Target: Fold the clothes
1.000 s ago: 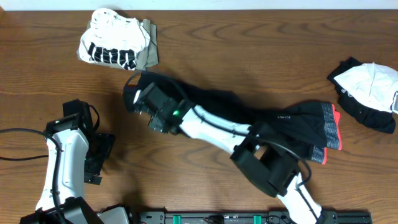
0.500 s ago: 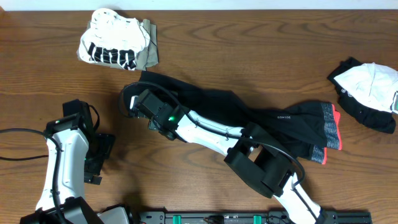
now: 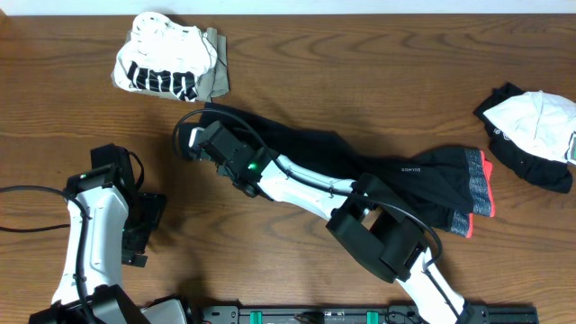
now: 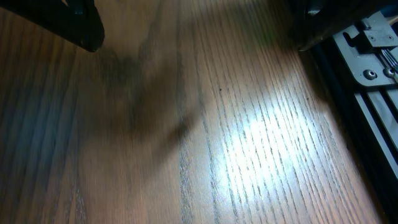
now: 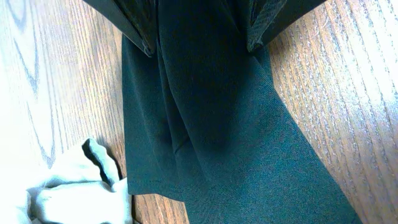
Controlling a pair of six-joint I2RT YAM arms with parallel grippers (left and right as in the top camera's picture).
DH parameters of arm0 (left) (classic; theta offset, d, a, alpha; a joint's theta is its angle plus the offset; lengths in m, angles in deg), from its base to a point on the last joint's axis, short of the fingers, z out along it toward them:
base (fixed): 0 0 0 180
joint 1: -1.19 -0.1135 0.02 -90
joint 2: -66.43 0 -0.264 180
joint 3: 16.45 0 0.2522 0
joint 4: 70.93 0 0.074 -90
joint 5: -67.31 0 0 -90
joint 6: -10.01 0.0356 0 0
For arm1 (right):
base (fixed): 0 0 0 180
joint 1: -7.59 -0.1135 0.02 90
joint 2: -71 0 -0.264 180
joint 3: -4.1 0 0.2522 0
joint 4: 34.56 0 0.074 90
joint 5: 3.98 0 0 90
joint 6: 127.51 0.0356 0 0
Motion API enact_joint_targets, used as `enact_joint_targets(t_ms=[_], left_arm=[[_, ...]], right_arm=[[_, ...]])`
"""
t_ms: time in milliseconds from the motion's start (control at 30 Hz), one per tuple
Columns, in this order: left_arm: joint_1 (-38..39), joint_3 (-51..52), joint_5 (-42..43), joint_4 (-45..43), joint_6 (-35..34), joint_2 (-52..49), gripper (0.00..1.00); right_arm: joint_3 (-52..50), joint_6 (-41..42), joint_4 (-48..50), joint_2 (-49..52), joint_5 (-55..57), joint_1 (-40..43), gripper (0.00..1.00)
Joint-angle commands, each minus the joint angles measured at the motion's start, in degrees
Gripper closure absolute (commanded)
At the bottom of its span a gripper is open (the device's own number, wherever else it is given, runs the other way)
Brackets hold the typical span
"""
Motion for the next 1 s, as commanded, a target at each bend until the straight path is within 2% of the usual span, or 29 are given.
enact_joint_targets(t_ms=[0,200,500,667,833,967], left_arm=[[-0.26,0.28,-1.16,0.33,-0.48,0.04,0.02],[-0.26,0.28,-1.16,0.31,-0.50,0.04,0.02],[-0.26,0.28,-2.75,0.33,-0.48,0.04,0.02],[-0.26,0.28,-3.74,0.31,-0.50,0.04,0.02],[-0.26,0.28,-3.74,0.31,-0.50,0.04,0.02],[-0.26,0.28,-3.74,0.28,-0.50,0.04,0.02]], right_arm=[[0.72,1.53,-0.57,0.63,-3.23,0.44,0.51],[0.70,1.68,-0.85,0.63,-4.22,0.44,0.50],[0.70,0.15,-0.96,1.81,-3.06,0.66,0.53],[0.70,0.20,0.90,1.81,-1.84,0.94,0.62],[0.72,0.31,2.29,1.81,-1.60,1.09,0.64],[0.72,1.11,3.58,1.81,-0.11,1.09,0.78]])
